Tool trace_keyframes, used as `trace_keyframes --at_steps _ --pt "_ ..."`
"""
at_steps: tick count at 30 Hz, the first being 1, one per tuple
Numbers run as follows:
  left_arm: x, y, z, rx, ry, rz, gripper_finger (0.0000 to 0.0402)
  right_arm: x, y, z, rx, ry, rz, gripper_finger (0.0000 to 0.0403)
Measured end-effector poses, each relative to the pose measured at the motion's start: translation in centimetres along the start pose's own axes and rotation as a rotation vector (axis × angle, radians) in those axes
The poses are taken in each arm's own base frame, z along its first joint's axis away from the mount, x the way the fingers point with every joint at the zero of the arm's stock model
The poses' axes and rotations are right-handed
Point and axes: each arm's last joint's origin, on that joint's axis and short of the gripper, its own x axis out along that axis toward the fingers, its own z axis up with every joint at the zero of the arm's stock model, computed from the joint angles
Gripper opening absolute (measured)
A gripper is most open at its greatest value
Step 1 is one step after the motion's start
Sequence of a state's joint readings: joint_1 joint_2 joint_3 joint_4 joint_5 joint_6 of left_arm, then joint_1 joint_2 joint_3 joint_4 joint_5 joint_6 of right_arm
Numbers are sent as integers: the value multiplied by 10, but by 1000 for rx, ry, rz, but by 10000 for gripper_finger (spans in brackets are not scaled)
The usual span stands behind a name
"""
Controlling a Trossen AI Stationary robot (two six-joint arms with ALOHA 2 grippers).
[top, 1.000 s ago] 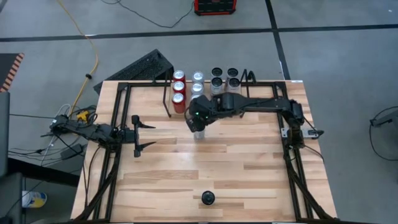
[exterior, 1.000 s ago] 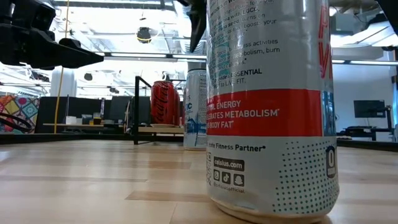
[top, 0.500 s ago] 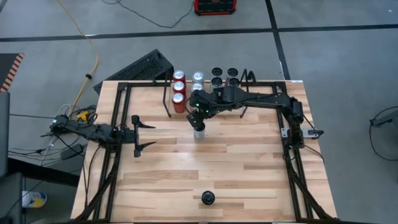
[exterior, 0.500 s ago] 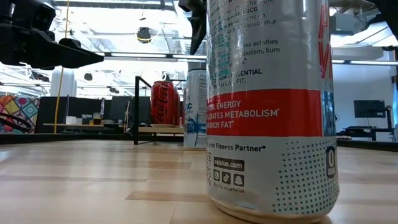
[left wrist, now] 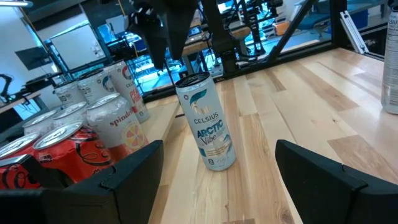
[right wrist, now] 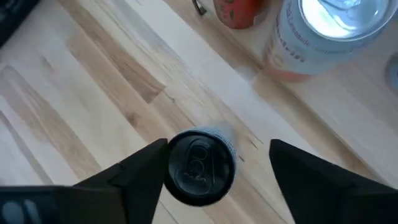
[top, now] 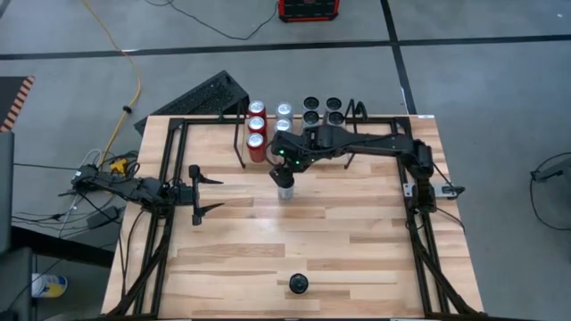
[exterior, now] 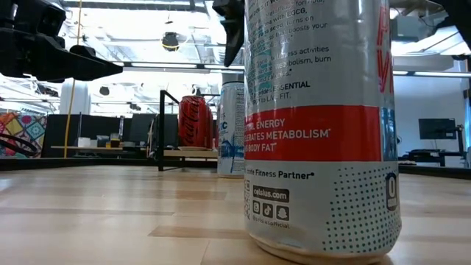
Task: Place canned beverage on shelf
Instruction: Put the white blue soda can on the shelf and align with other white blue soda cans
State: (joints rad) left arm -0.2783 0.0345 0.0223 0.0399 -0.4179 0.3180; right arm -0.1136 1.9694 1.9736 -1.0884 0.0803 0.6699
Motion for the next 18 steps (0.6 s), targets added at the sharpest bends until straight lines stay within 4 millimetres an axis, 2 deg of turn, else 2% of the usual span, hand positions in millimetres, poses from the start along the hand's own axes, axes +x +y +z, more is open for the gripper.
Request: trace_keyframes --at_steps 7,13,18 --pt "0 0 0 0 0 0 297 -1 1 -2 0 6 -1 357" --pt "0 0 0 0 0 0 297 -2 11 -10 3 11 6 363" --pt "0 0 0 0 0 0 297 7 18 -16 -19 1 -37 363"
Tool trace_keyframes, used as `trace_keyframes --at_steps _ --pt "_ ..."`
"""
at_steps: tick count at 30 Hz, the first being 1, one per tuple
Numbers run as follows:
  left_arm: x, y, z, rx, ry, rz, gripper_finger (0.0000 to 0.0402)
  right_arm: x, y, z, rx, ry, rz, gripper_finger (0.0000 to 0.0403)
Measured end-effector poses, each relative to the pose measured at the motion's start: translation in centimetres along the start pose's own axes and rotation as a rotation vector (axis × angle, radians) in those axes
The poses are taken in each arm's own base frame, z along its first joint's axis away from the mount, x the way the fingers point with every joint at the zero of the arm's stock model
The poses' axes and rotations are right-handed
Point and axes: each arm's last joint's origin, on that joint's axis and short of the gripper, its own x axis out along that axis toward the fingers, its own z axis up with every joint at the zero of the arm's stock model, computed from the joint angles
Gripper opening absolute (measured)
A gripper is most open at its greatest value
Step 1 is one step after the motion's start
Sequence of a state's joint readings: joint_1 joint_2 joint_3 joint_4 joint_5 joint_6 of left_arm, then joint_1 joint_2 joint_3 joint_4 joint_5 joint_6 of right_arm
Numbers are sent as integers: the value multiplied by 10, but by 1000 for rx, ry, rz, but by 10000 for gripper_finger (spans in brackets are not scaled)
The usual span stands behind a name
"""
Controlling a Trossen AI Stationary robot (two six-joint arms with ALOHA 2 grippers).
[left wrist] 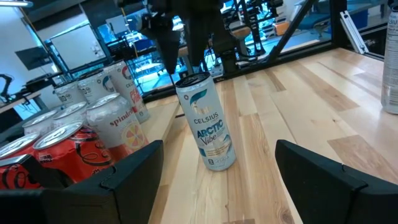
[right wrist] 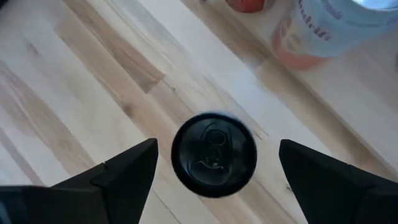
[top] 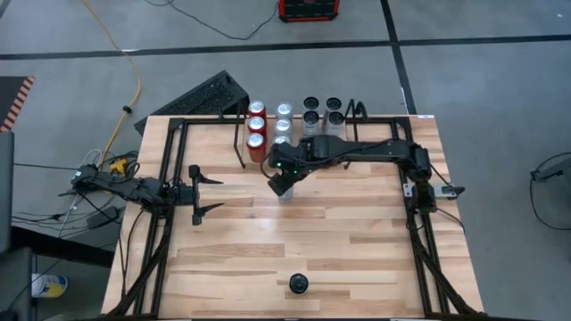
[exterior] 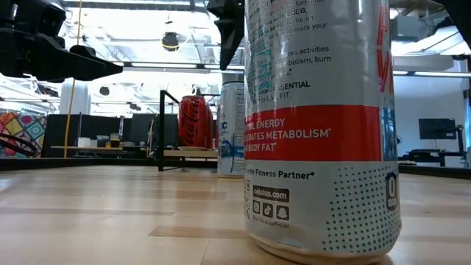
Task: Place canned beverage on shelf
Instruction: Put the white blue soda can on the shelf and align with other white blue soda cans
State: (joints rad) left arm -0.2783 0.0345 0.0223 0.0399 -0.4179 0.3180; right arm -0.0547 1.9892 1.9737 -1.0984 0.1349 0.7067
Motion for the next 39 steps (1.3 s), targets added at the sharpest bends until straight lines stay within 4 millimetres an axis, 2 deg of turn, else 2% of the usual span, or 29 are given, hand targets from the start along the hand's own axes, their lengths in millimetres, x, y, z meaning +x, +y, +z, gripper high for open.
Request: trace_keyframes --at_steps 8,23,26,30,34,39 --pt "0 0 0 0 0 0 297 21 6 -1 -11 13 -11 363" --pt "0 0 0 0 0 0 297 35 7 -11 -31 65 -108 363" --pt "0 0 0 0 0 0 297 35 6 -12 -39 75 -116 355" --pt "0 0 0 0 0 0 297 34 5 -13 -48 87 -124 324" --pt "0 0 0 0 0 0 297 34 4 -16 -169 124 -118 295" --pt "0 0 0 0 0 0 297 31 8 -21 -437 171 -81 292"
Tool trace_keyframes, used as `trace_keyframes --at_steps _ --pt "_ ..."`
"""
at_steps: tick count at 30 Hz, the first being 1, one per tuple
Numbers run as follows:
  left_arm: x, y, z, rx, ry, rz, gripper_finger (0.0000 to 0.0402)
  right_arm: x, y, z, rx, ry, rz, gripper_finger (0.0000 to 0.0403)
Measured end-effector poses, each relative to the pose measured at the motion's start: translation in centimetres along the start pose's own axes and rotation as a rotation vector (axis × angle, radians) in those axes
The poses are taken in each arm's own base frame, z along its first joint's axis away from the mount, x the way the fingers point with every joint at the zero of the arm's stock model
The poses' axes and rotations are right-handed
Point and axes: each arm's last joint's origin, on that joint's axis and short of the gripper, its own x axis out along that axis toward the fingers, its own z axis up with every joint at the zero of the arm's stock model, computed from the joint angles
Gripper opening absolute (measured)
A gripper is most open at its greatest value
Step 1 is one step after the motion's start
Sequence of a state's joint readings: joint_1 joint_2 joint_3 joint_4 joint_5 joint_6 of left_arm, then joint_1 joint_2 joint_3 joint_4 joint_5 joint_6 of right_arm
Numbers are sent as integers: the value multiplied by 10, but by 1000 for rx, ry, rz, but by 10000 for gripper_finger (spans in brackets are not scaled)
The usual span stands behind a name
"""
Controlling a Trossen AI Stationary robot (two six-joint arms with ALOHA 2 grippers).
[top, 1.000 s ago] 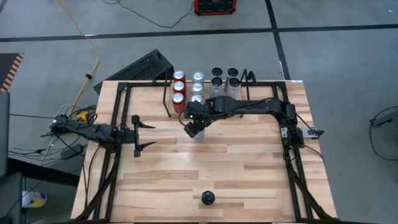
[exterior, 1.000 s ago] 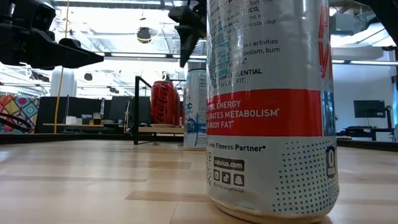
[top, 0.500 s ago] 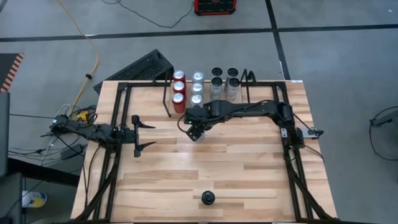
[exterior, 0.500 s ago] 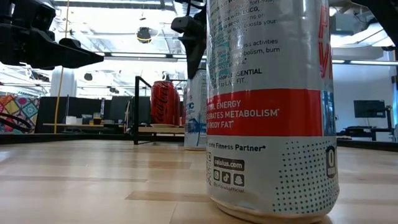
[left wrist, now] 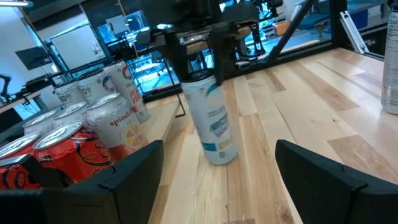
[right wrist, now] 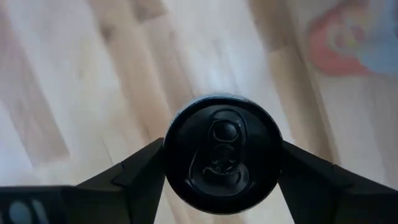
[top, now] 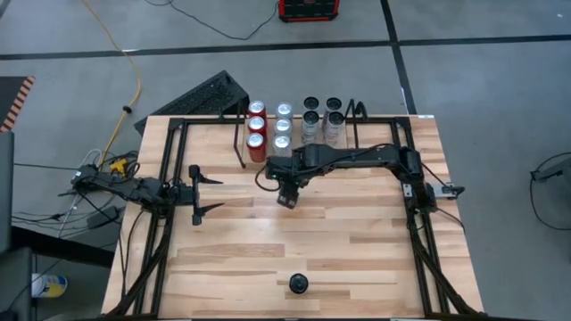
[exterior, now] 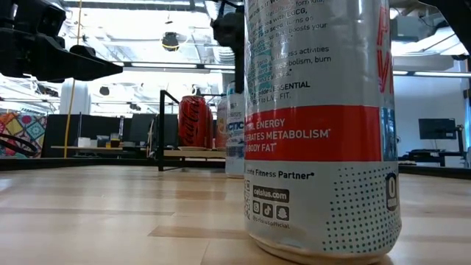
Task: Place canned beverage on shelf
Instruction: Put the white blue soda can on the shelf and align with other white blue soda cans
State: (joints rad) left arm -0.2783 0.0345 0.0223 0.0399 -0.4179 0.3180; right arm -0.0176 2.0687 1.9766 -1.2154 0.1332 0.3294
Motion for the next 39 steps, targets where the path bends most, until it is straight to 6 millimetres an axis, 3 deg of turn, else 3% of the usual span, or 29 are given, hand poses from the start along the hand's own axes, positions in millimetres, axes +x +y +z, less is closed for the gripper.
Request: trace_keyframes --at_steps 6,16,24,31,39 --pt "0 0 0 0 0 0 297 -6 9 -6 -271 28 105 296" --pt "0 0 0 0 0 0 297 -7 15 -9 -314 37 113 307" --pt "0 0 0 0 0 0 297 -8 23 -13 -309 39 91 351" --pt "0 0 0 0 0 0 297 -14 23 -11 -303 16 39 359" --pt "0 0 0 0 0 0 297 -32 18 -4 -37 -21 50 358"
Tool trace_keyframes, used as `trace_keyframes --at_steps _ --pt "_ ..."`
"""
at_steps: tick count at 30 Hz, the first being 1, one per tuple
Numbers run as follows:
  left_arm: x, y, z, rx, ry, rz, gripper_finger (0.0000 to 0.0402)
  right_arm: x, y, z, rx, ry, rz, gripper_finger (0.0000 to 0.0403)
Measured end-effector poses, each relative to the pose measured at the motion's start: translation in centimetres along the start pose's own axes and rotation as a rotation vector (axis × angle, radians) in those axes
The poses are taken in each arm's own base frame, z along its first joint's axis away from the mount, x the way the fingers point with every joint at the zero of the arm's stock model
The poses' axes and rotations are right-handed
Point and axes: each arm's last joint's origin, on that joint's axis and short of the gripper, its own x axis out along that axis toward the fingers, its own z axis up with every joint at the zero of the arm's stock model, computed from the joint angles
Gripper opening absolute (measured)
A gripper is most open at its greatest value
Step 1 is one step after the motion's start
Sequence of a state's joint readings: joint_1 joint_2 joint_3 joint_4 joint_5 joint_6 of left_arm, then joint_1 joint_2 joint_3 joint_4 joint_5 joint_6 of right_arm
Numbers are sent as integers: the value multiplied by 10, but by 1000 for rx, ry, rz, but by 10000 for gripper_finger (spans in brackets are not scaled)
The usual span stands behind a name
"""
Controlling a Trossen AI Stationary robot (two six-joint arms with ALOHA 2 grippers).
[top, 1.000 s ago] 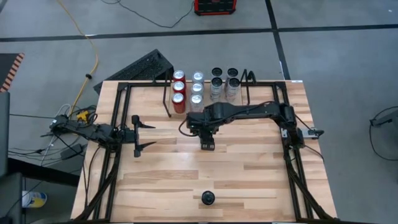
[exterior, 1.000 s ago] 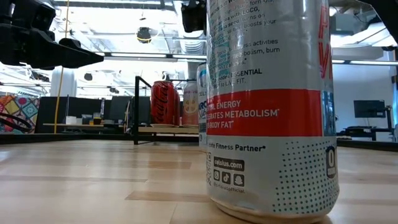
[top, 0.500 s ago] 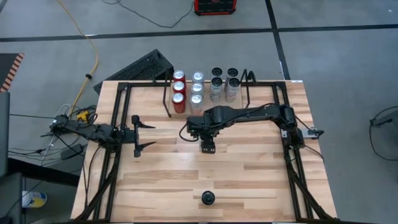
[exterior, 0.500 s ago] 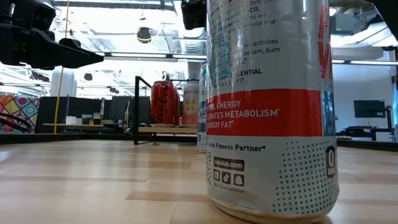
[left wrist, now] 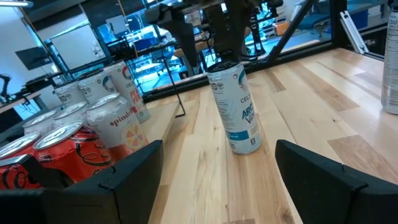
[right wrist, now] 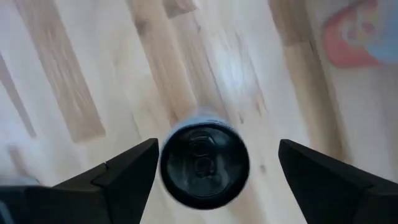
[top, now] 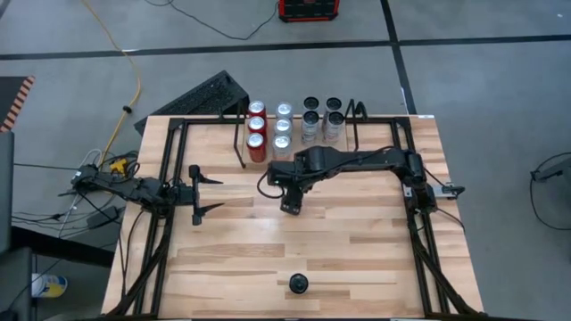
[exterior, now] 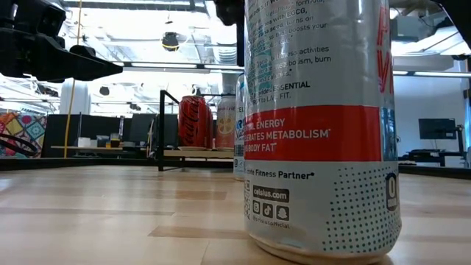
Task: Place canned beverage on shelf
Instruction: Put the white blue soda can on the shelf and align with other white blue soda cans
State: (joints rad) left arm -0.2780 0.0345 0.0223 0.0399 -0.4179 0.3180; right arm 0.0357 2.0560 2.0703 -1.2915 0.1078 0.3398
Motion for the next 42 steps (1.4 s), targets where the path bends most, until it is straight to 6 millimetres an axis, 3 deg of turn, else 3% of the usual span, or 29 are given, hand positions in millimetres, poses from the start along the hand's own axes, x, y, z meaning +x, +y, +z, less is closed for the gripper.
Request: trace_keyframes --at_steps 8,17,28,35,42 --pt "0 0 0 0 0 0 297 -4 6 -8 330 52 -19 358" --pt "0 0 0 0 0 0 297 -5 10 -11 325 48 -51 358" --pt "0 0 0 0 0 0 297 18 15 -6 310 62 -78 358" --pt "0 0 0 0 0 0 297 20 14 -7 308 77 -97 357" --pt "0 0 0 0 0 0 297 21 14 -7 305 77 -117 308"
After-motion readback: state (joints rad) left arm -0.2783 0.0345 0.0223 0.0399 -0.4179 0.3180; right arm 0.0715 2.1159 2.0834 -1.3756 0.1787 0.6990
